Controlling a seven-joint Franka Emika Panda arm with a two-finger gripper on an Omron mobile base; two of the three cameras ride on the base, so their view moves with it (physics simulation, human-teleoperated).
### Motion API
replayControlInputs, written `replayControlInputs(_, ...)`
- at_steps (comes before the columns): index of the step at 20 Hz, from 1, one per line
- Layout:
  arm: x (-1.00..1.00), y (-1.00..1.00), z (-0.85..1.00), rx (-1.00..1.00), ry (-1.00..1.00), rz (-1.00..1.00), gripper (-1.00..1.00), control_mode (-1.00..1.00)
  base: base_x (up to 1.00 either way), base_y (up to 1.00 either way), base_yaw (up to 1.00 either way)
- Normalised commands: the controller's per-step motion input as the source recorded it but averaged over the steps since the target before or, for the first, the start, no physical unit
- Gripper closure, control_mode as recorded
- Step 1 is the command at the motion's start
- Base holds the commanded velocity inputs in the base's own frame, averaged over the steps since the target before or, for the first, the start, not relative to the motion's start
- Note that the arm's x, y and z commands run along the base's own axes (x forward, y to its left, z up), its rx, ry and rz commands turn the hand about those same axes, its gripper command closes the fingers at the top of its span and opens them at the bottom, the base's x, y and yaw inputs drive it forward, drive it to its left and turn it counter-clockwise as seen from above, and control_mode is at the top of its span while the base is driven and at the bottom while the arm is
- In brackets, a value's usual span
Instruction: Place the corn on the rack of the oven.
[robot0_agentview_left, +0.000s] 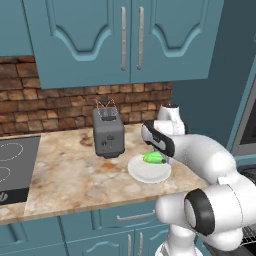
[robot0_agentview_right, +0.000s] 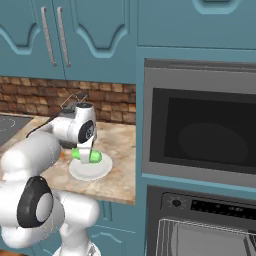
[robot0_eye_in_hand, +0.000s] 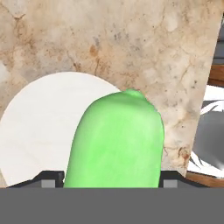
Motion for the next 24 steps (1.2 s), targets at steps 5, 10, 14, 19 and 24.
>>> replayControlInputs(5,-0.78,-0.16,1.00,-0.03,0.00,-0.16,1.00,-1.00,0.00,0.00,0.00)
replayControlInputs(10,-0.98,-0.34,0.88,-0.01,-0.05,-0.03,1.00,-1.00,0.00,0.00,0.00)
replayControlInputs(14,-1.00,-0.88,0.80,0.00,-0.10,0.00,1.00,-1.00,0.00,0.00,0.00)
replayControlInputs(19,-0.87,-0.70,0.17,0.00,-0.16,0.03,1.00,-1.00,0.00,0.00,0.00)
replayControlInputs(24,-0.41,-1.00,0.00,0.01,-0.14,0.13,1.00,-1.00,0.00,0.00,0.00)
